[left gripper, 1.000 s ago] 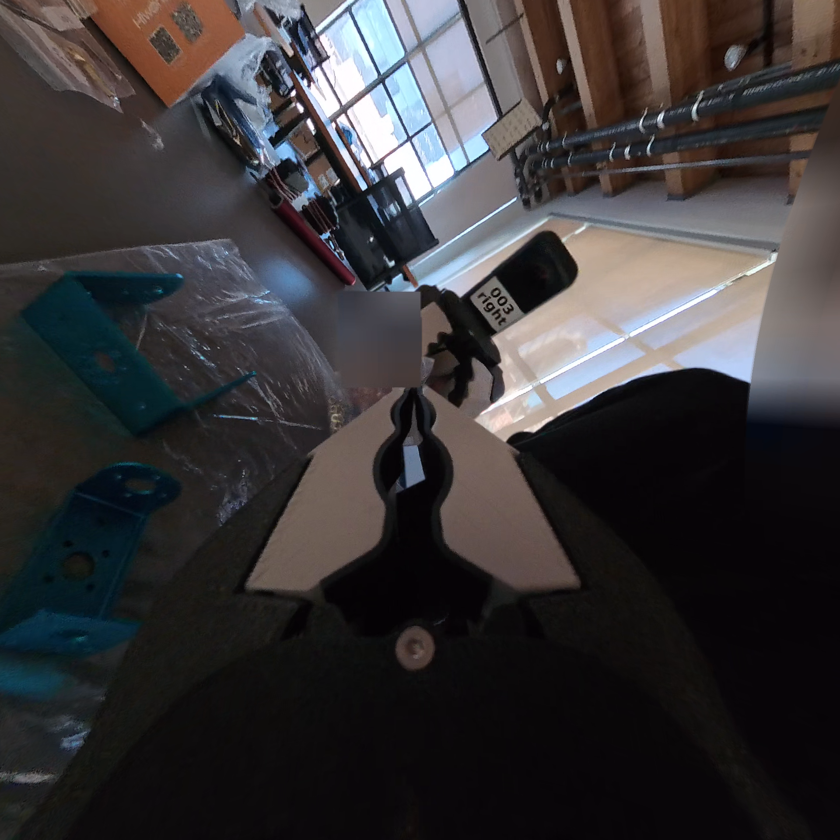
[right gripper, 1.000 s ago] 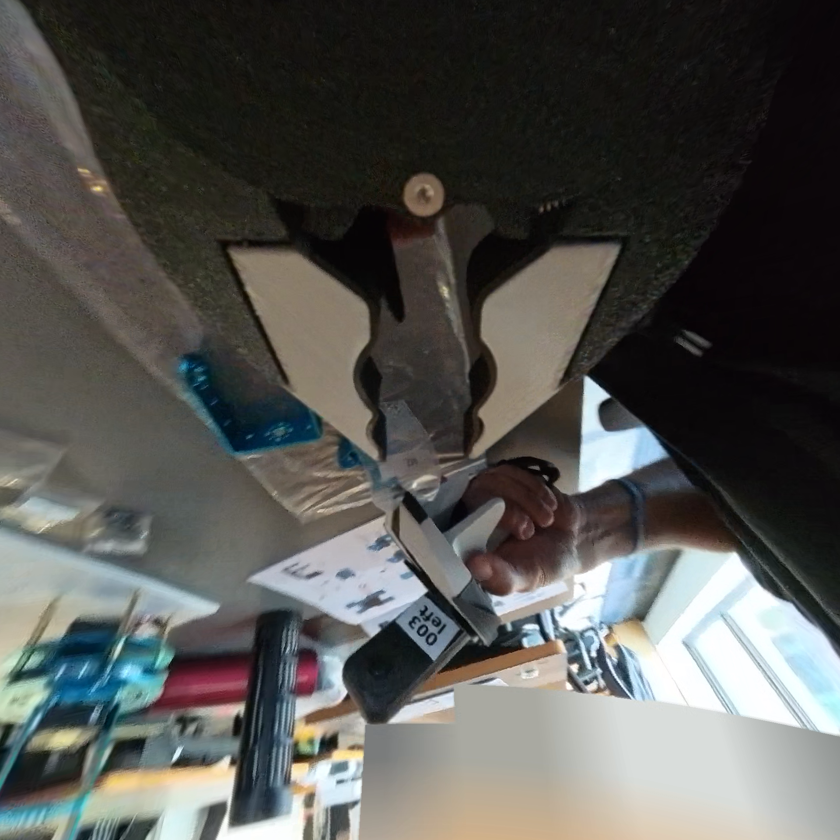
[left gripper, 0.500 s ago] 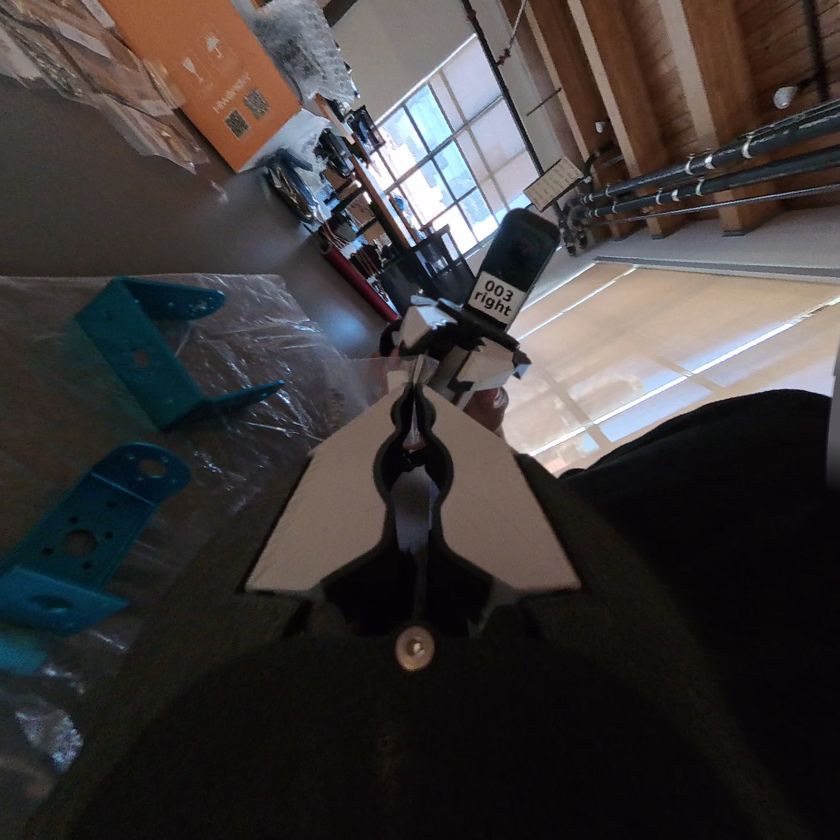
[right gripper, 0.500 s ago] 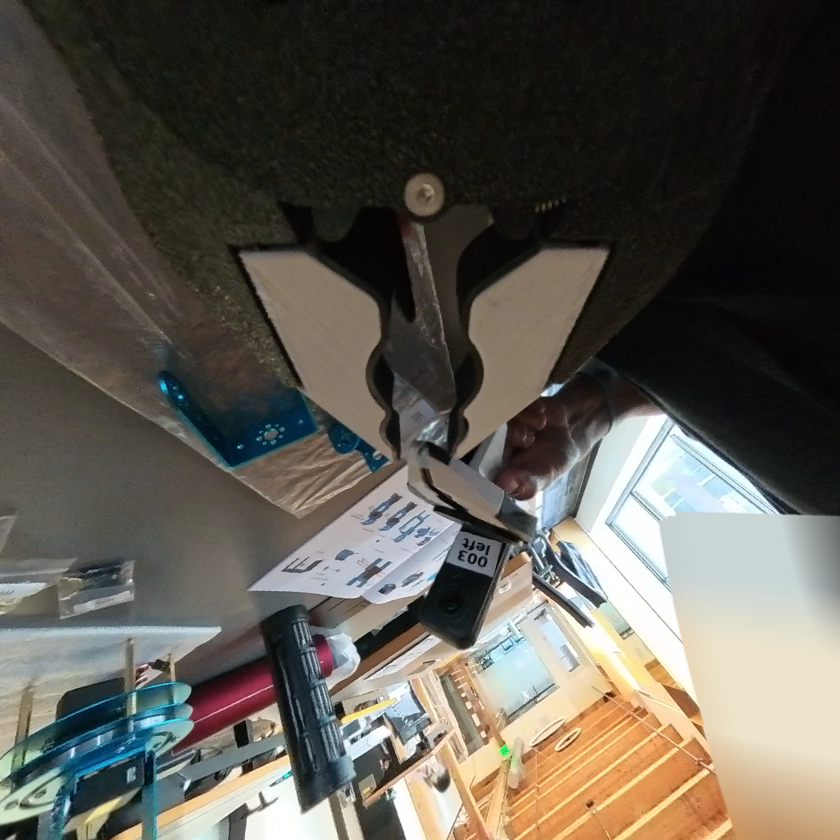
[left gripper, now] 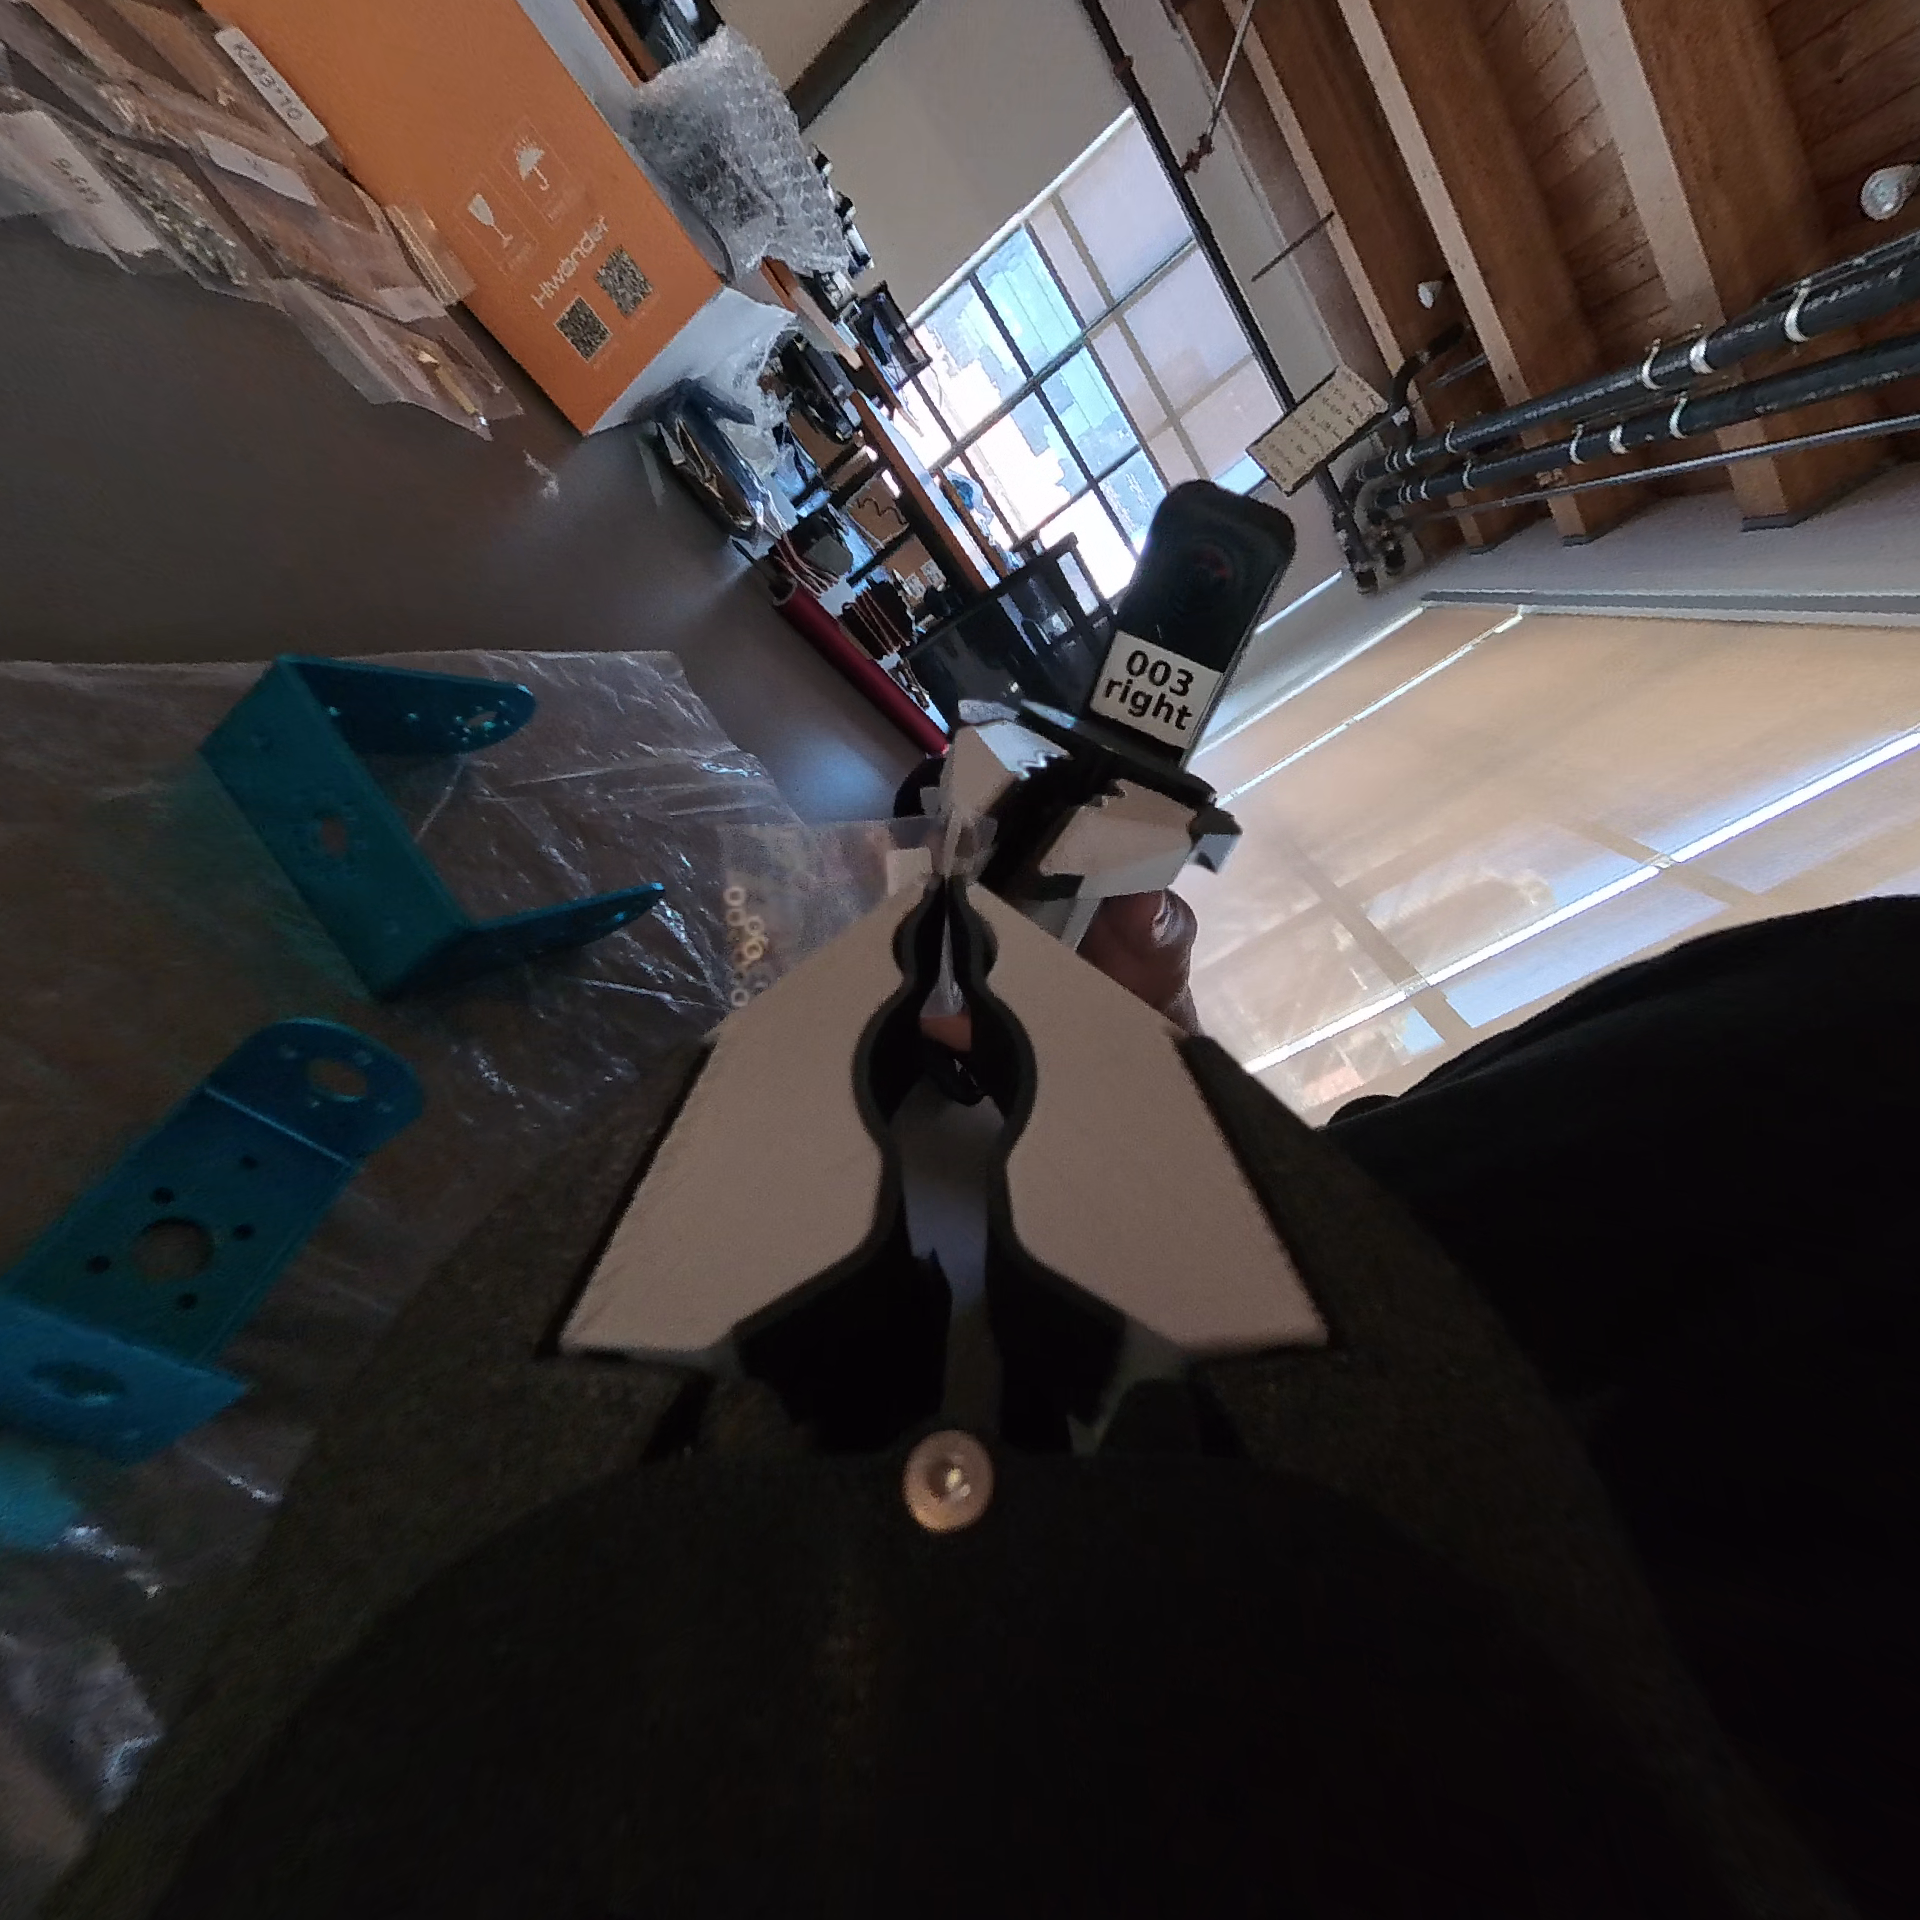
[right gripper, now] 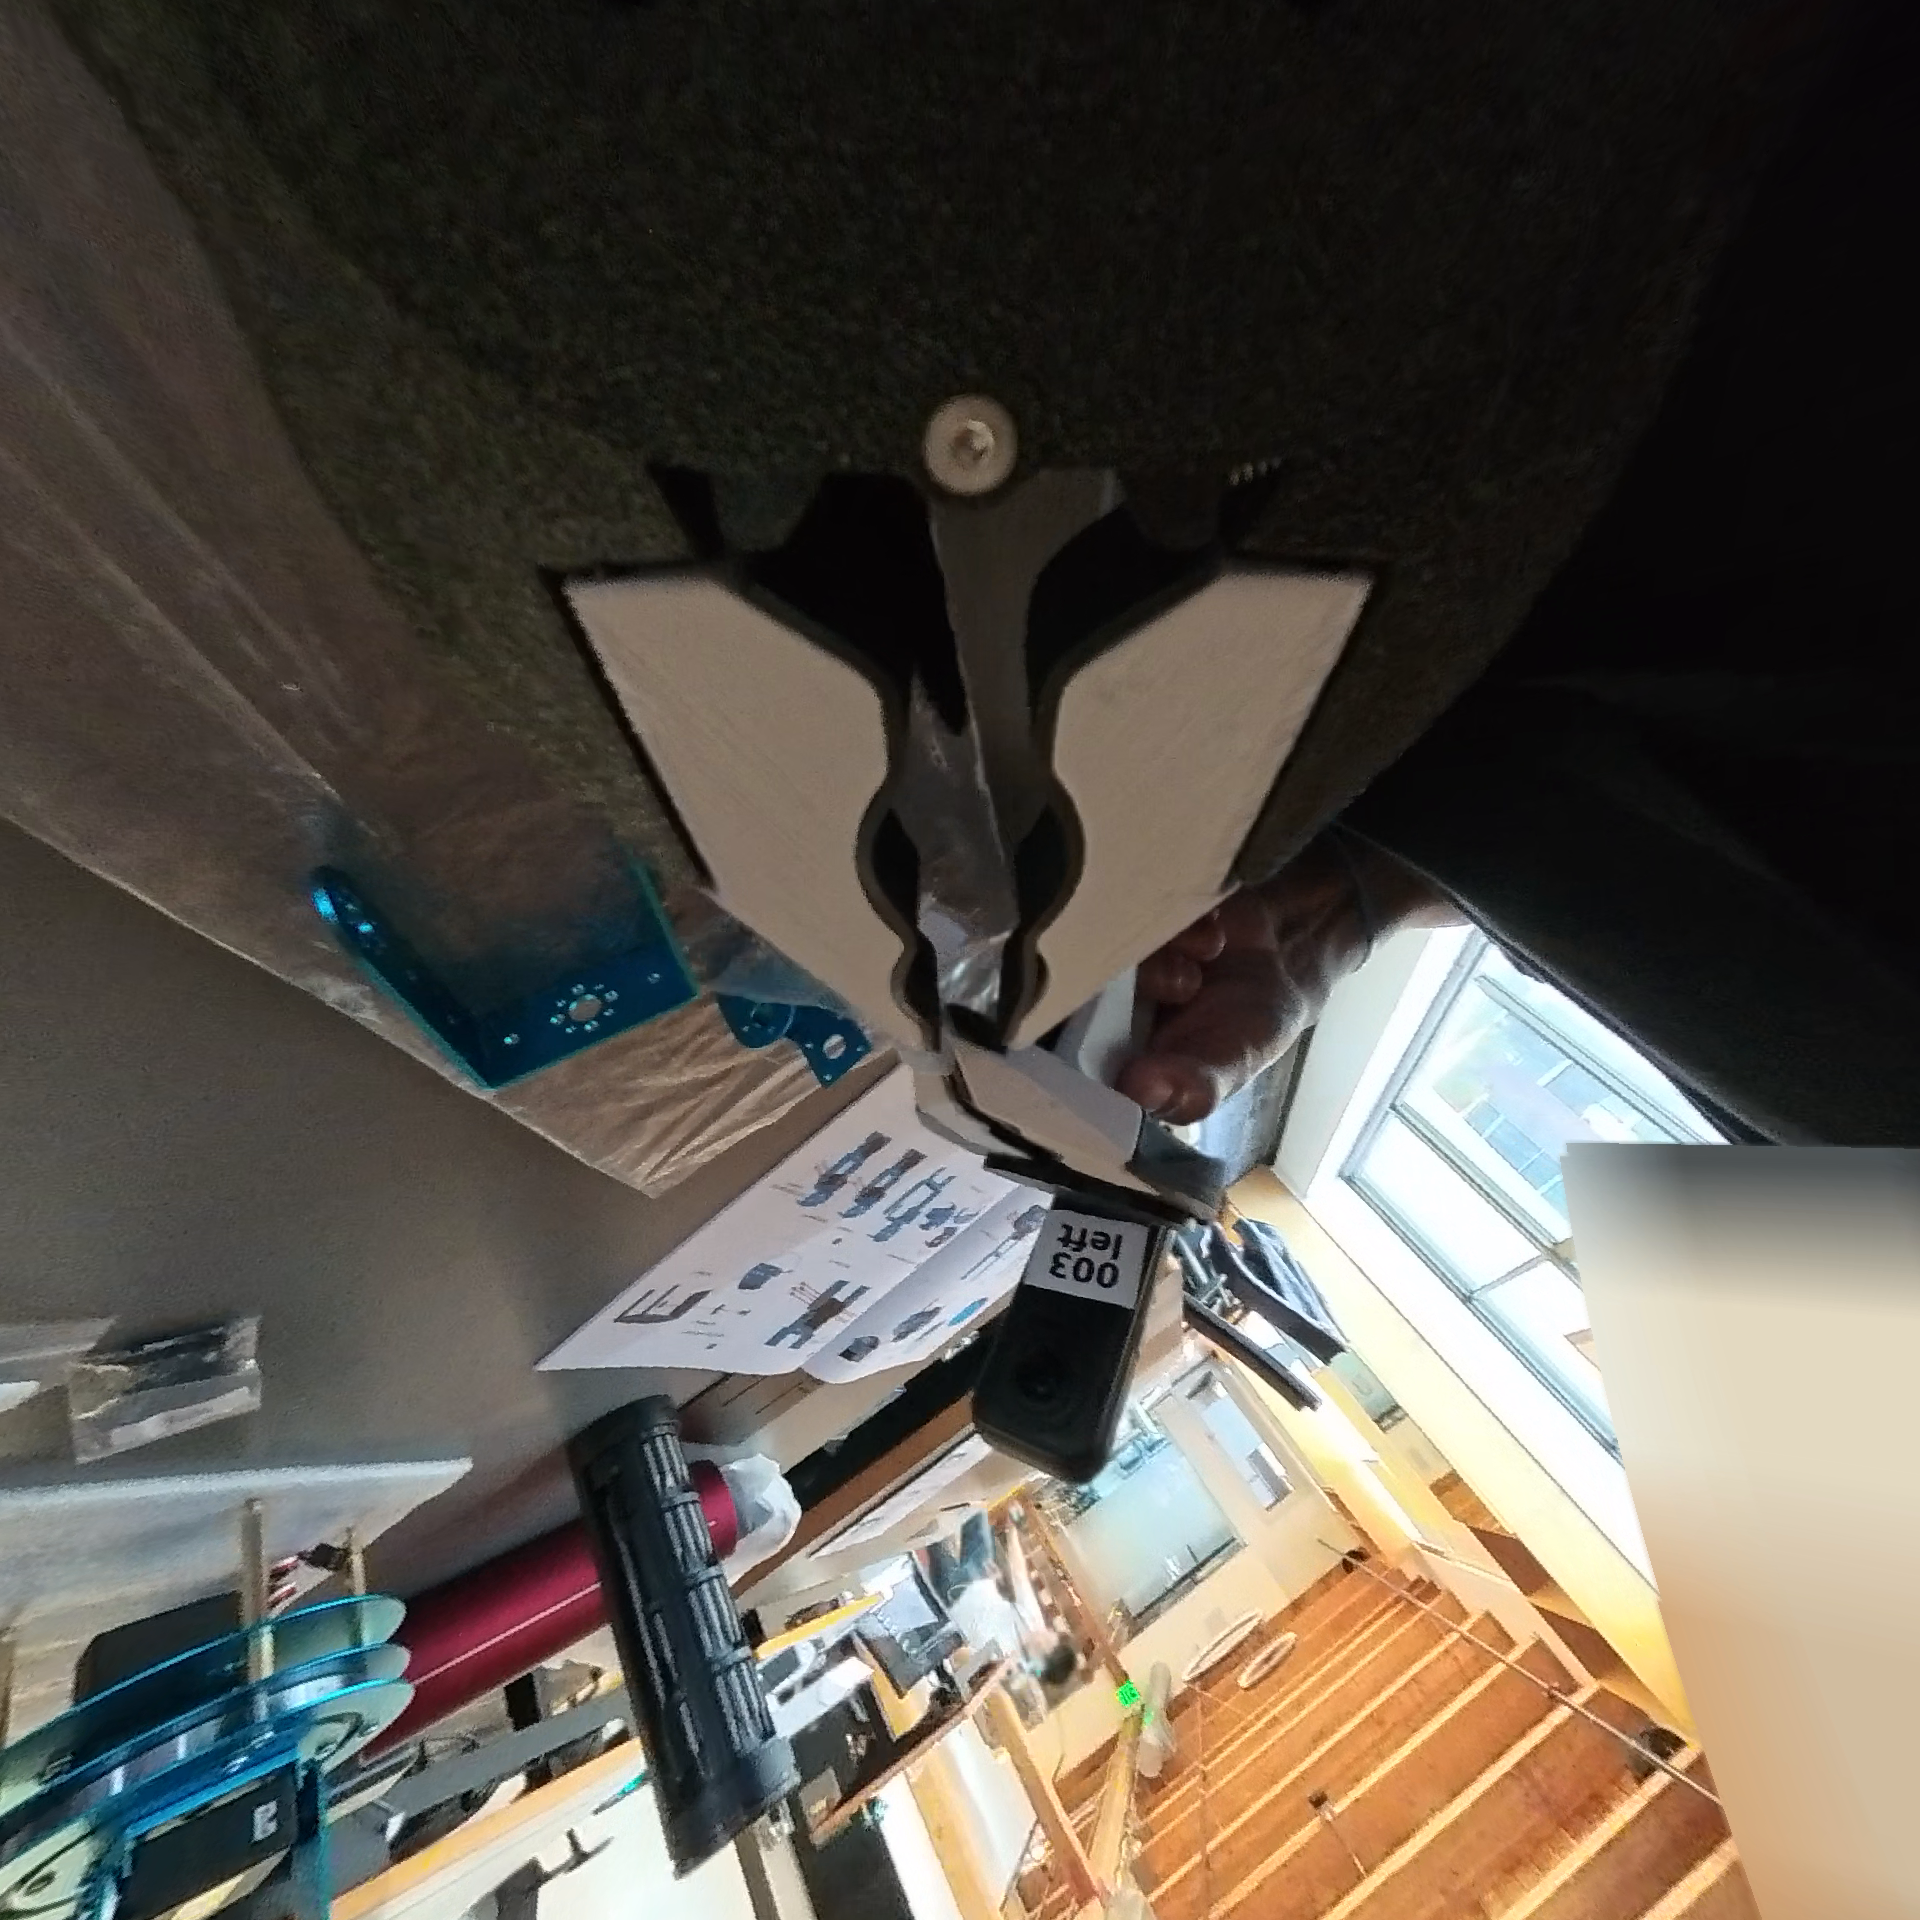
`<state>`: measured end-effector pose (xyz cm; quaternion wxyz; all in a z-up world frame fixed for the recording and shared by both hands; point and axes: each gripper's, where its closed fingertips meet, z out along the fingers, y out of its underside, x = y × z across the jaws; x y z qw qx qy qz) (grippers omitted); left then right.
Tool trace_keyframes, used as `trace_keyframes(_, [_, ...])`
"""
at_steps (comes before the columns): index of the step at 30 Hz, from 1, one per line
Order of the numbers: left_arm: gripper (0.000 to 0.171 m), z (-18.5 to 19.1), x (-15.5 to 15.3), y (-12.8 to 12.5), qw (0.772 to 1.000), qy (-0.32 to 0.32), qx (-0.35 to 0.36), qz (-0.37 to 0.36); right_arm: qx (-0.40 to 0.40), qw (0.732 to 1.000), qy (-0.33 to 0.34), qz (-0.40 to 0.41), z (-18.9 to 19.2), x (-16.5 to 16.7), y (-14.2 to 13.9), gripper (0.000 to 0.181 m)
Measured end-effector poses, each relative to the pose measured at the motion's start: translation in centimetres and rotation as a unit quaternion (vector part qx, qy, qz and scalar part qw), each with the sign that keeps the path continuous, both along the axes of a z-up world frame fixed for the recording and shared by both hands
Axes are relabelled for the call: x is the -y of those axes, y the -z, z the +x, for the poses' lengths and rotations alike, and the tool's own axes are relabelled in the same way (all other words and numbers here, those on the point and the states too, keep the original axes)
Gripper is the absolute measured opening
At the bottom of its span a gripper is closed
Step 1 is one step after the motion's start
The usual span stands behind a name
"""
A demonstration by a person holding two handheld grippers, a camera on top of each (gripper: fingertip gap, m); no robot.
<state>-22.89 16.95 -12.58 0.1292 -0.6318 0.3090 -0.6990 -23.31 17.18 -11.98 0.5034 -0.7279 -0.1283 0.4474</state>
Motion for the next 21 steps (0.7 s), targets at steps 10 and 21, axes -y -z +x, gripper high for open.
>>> trace_keyframes(10, [0.0,0.17,0.62,-0.2,1.0,0.004,-0.003,0.019,-0.018,1.0,0.0,-0.005,0.1,0.12,0.12,0.003])
trace_keyframes(21, [0.0,0.07,0.96,-0.28,0.997,-0.004,-0.023,0.067,-0.009,1.0,-0.002,-0.008,0.05,0.27,0.18,0.0])
